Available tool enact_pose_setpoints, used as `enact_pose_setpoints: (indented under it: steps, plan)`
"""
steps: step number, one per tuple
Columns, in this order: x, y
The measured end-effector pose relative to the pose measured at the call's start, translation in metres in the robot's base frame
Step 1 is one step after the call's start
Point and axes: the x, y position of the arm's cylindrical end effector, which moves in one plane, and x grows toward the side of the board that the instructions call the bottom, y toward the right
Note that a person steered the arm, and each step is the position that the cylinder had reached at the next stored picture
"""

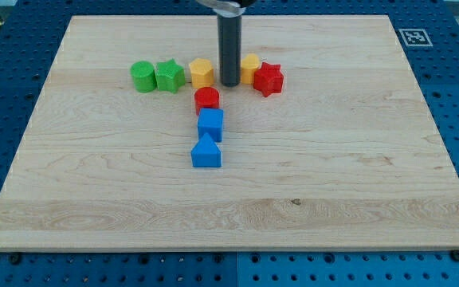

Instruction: Push the yellow heart to the top right

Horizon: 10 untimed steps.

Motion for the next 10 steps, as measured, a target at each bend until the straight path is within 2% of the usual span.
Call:
enact_pose_setpoints:
  steps: [2,3,5,6,7,10]
  plan:
    - [-0.032,0.068]
    - [-0.052,0.071]
    - [-0.066,0.014]
    - [-0.092,-0.011]
    - [-0.125,-0.006]
    - [-0.118,0.069]
